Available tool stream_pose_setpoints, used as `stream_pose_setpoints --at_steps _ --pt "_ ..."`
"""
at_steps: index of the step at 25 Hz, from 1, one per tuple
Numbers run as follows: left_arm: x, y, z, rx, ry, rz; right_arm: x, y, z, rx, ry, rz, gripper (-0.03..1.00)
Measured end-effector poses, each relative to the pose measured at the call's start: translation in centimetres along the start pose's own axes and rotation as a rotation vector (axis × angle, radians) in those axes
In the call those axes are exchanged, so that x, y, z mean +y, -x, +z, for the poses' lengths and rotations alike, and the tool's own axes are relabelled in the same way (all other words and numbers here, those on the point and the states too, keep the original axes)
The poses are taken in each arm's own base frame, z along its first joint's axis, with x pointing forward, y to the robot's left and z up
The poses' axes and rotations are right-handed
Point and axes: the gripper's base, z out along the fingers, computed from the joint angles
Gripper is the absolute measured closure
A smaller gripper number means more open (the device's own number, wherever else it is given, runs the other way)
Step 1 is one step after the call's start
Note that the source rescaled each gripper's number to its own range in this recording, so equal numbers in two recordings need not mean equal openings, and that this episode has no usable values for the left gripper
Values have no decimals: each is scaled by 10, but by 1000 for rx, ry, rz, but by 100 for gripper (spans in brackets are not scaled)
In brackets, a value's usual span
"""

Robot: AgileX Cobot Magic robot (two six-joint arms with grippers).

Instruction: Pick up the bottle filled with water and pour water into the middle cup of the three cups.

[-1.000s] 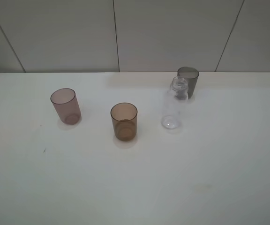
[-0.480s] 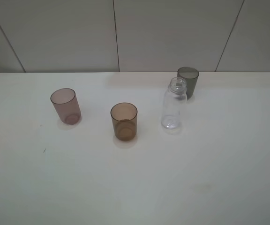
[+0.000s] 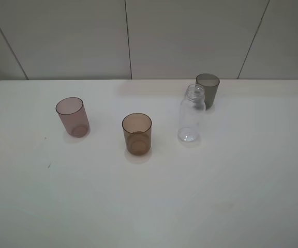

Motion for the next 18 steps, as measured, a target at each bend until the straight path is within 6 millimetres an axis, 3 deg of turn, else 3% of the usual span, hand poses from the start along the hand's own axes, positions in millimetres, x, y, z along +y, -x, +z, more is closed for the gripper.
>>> stream_pose_setpoints --at_steps 18 --pt "0 0 0 0 0 0 0 0 0 0 0 0 -3"
